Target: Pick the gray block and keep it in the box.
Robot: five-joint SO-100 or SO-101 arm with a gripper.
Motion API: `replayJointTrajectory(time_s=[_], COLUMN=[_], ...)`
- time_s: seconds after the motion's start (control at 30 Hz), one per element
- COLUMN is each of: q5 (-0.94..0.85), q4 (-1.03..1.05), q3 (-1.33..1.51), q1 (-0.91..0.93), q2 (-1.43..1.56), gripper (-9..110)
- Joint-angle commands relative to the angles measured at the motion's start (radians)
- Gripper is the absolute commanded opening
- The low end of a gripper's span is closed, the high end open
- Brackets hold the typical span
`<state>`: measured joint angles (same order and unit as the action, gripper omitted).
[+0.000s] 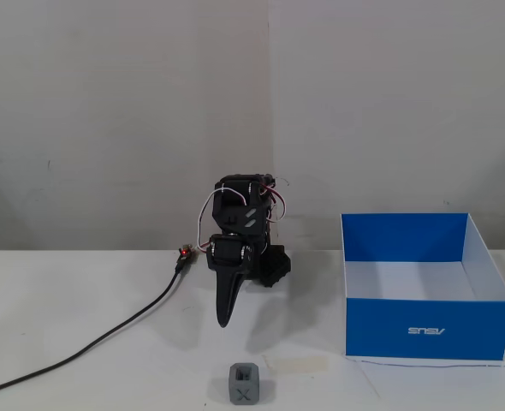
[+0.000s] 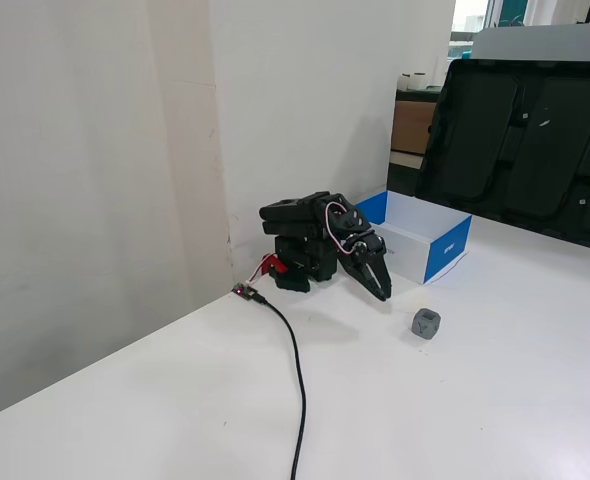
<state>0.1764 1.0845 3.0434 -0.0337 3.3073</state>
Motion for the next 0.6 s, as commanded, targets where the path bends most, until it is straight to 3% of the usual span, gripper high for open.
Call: replayJointTrajectory(time_s=[0.0, 0.33, 0.57], q5=[0.005, -0.011, -0.003], q4=[0.003, -0.037, -0.041], q3=[0.008, 0.018, 0.02], q1=[0.005, -0.138, -0.14], q2=[0.121, 0.121, 0.121], gripper=[0, 0, 0])
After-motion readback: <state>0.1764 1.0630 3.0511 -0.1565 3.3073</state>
